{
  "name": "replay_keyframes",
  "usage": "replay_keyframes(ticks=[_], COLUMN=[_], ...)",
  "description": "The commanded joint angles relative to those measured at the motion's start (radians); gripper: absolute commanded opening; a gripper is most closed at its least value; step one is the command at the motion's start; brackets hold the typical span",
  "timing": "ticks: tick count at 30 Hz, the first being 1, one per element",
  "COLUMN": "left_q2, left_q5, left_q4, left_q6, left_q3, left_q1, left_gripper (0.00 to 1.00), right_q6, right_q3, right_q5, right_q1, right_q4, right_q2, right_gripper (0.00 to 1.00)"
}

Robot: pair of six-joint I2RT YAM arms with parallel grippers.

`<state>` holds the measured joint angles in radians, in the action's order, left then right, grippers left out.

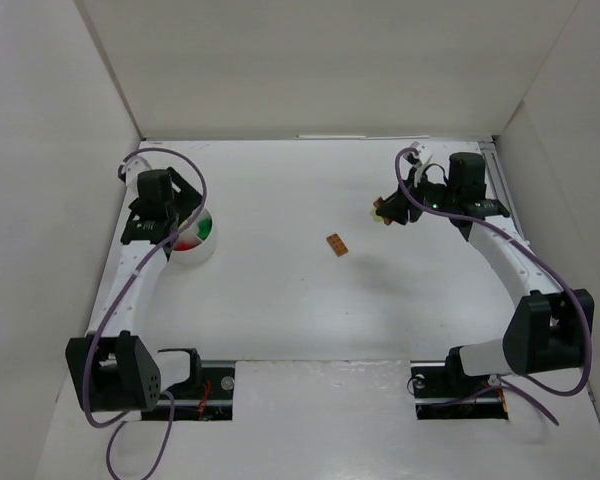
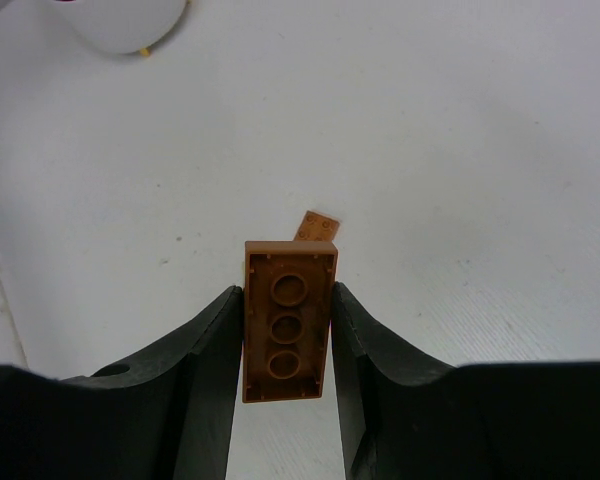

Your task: Sort the legos into containers by color

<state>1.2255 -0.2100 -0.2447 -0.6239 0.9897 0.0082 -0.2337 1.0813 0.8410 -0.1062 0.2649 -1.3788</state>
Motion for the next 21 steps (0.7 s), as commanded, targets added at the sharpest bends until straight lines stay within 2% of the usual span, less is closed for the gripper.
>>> replay_keyframes(ticks=[1, 2, 3, 4, 7, 8, 13, 18, 21], left_q2=[-0.119, -0.162, -0.182, -0.198, -0.233, -0.233, -0.212, -0.169, -0.126], left_q5=[0.294, 0.369, 0.532, 0.61, 0.872, 0.9, 0.932, 0.995, 1.031], left_q4=[0.202, 0.246, 0.293, 0.397, 0.551, 0.617, 0.691, 0.766, 0.791], left_q6=[0.117, 0.142, 0.168, 0.177, 0.217, 0.236, 0.338, 0.359, 0.346], left_q3=[-0.08, -0.1, -0.123, -0.17, -0.23, -0.243, -0.255, -0.255, -0.255], left_q1=[-0.019, -0.037, -0.069, -0.088, -0.183, -0.215, -0.44, -0.481, -0.491], left_gripper=[0.71, 0.73, 0.74, 0.76, 0.77, 0.77, 0.78, 0.77, 0.73], right_q6=[-0.033, -0.033, -0.033, -0.033, -0.013, -0.003, 0.049, 0.082, 0.132], right_q3=[-0.003, -0.003, -0.003, 0.009, 0.022, 0.035, 0.089, 0.114, 0.114], right_q5=[0.163, 0.182, 0.196, 0.205, 0.259, 0.273, 0.323, 0.323, 0.332], right_q1=[-0.03, -0.039, -0.049, -0.058, -0.096, -0.114, -0.19, -0.239, -0.257], right_q4=[-0.087, -0.096, -0.096, -0.096, -0.116, -0.131, -0.173, -0.184, -0.216], right_q2=[-0.018, -0.019, -0.031, -0.031, -0.051, -0.064, -0.1, -0.1, -0.082], right_gripper=[0.13, 0.13, 0.13, 0.15, 0.16, 0.16, 0.16, 0.16, 0.16])
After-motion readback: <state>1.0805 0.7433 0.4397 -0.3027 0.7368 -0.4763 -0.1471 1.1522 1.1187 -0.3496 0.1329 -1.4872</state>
